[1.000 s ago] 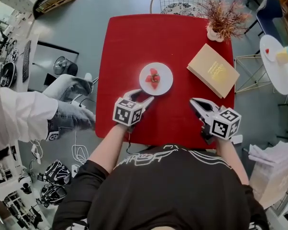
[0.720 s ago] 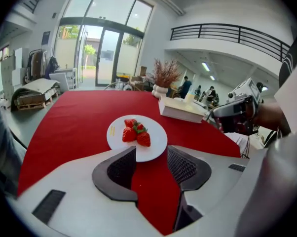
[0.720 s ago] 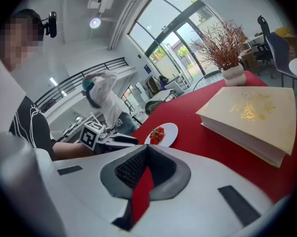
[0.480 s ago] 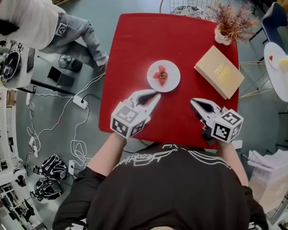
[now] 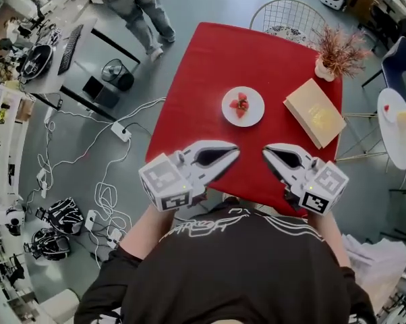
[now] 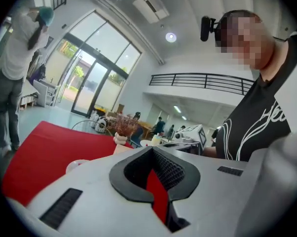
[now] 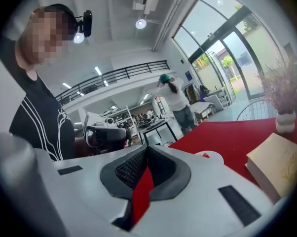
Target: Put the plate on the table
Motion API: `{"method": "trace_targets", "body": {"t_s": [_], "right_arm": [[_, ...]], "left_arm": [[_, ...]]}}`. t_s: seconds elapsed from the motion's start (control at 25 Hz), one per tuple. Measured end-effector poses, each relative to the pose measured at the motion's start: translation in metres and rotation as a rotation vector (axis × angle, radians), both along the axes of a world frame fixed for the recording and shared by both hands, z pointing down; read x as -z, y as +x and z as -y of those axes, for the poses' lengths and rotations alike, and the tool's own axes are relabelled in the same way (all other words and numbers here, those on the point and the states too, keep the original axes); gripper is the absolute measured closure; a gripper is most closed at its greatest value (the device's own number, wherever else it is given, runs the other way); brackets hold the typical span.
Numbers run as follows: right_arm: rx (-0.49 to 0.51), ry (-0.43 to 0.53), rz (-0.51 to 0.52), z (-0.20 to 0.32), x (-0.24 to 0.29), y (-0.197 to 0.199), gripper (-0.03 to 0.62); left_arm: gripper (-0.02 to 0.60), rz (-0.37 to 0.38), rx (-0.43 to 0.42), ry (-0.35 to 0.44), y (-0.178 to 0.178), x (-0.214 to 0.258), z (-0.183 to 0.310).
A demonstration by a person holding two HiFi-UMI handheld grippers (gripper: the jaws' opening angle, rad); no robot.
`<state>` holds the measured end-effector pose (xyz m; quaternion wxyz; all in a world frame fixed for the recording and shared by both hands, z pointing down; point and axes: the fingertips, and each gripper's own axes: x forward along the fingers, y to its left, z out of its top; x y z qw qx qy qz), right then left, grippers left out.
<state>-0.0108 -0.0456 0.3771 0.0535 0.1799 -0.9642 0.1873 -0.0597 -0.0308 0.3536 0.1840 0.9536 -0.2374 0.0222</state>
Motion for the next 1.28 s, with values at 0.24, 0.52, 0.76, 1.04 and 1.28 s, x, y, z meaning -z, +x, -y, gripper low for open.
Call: {"method": "trace_targets", "body": {"t_s": [0.24,0.52,0.76,1.04,1.28], "right_arm": [[0.043,0.057,0.025,-0.051,0.029,0.026,0.586],[0.066,0.116,0.029,-0.114,0.051,0.072,0.586],[0.082,0.183,0.049,-0.157,0.066,0.097,0.586],[0.083,0.184,0.054,-0.188,0.066,0.108,0.586],[0.087,0.195,0.046,-0.207,0.067,0.114,0.586]], "left_arm": [[0.575,0.014,0.025,0.021,0.031,0.014,-0.055],[0.575,-0.095,0.108,0.062,0.067,0.046,-0.108],[0.575,-0.101,0.019,0.084,0.107,0.054,-0.162],[0.575,-0.101,0.009,0.084,0.125,0.058,-0.191],[0.575,-0.132,0.032,0.064,0.125,0.061,-0.201]]}}
